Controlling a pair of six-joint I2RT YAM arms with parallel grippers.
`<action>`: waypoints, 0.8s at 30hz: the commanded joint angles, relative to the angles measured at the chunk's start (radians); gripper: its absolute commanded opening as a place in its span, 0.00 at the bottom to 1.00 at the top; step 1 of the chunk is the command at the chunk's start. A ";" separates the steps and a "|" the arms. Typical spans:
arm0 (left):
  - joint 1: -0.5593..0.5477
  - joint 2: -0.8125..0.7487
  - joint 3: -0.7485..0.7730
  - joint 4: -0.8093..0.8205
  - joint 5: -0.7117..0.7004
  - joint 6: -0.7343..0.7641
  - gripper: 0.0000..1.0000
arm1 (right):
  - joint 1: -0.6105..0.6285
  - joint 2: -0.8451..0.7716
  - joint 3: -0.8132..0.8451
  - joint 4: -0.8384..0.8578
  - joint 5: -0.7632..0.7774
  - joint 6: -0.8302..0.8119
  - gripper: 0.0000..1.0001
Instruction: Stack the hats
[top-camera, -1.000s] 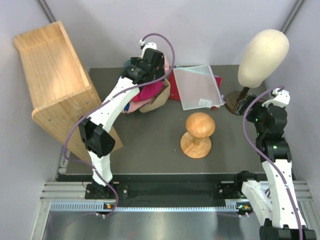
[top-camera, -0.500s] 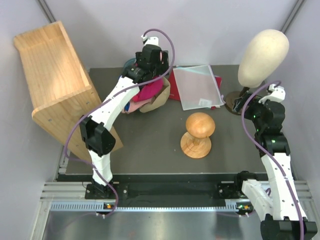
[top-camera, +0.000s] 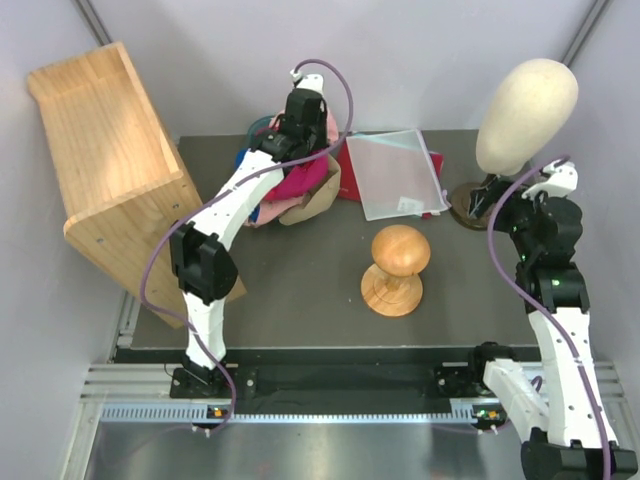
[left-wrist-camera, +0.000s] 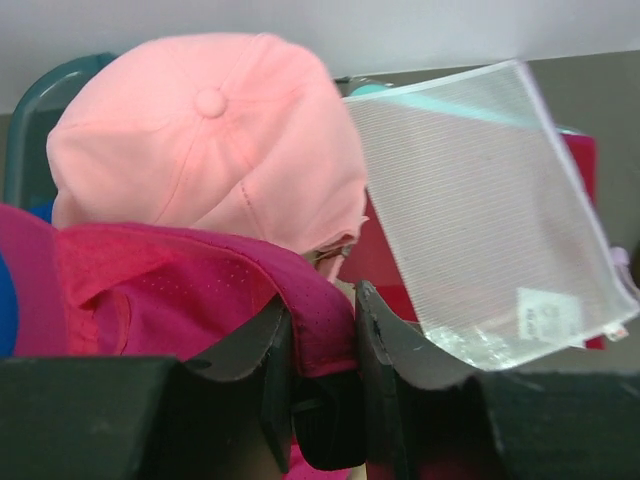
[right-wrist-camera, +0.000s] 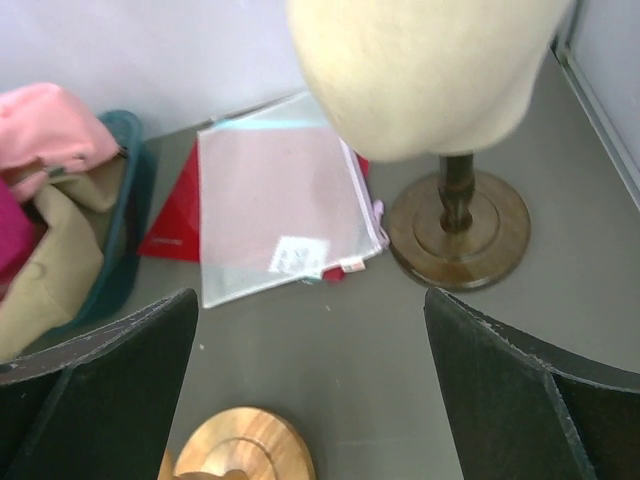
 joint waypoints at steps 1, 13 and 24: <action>-0.001 -0.177 0.004 0.114 0.131 -0.001 0.00 | 0.012 0.011 0.115 0.028 -0.096 -0.024 0.94; 0.001 -0.378 0.000 0.218 0.728 -0.159 0.00 | 0.086 0.160 0.253 0.255 -0.570 0.150 0.96; 0.001 -0.317 0.164 0.485 1.161 -0.568 0.00 | 0.088 0.157 0.143 0.699 -0.804 0.565 1.00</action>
